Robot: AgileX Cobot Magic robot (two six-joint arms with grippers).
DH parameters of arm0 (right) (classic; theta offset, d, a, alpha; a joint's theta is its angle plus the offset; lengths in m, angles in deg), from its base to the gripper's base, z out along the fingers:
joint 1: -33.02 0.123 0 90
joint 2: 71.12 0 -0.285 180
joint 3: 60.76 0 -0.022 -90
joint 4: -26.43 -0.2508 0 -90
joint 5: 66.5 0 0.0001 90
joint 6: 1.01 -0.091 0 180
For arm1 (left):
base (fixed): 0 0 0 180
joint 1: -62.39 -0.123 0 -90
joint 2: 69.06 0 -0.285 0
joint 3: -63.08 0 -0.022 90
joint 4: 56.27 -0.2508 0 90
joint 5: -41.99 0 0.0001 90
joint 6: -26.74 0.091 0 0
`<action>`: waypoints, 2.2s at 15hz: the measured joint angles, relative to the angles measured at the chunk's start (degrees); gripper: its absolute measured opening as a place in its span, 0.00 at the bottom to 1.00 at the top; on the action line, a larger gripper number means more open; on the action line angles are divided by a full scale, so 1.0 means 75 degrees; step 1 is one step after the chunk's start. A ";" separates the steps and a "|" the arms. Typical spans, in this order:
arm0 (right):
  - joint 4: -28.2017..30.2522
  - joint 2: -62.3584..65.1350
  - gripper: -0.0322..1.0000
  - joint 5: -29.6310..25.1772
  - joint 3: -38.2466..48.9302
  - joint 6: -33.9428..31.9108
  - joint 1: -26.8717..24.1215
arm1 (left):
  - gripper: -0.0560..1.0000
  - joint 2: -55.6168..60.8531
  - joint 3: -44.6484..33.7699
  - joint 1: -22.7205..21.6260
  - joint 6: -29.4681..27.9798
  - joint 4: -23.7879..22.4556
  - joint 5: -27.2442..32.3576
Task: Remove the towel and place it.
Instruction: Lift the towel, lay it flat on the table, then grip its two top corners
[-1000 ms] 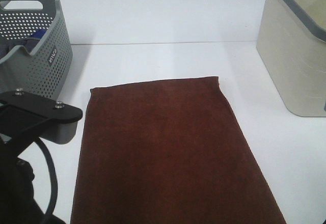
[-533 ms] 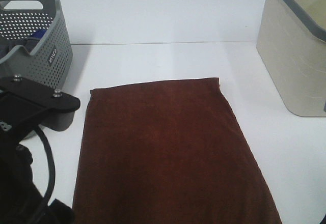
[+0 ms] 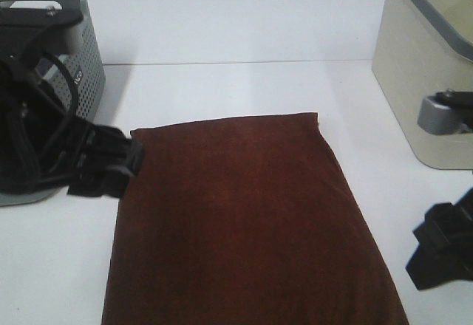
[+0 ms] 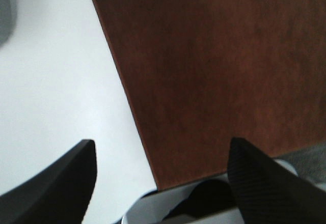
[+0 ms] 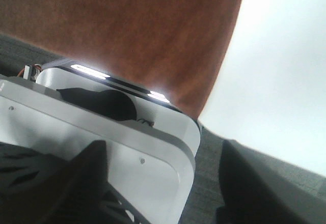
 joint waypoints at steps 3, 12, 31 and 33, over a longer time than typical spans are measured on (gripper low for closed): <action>0.0527 -0.1283 0.57 0.0413 -0.1199 0.0000 0.0000 | 0.70 0.0000 0.0000 -0.1238 0.0481 0.0031 -0.1352; 0.1528 -0.5722 0.52 0.1092 -0.5615 -0.0145 -0.0008 | 0.70 -0.1490 0.0611 -0.2254 0.1940 0.0107 -0.2040; 0.1803 -0.9267 0.45 0.1406 -0.8648 -0.0519 -0.1100 | 0.70 -0.1940 0.0924 -0.2254 0.2490 0.0046 -0.1681; 0.1811 -0.9450 0.45 0.1406 -0.8648 -0.0558 -0.1100 | 0.70 -0.2002 0.0924 -0.2254 0.2498 0.0015 -0.2131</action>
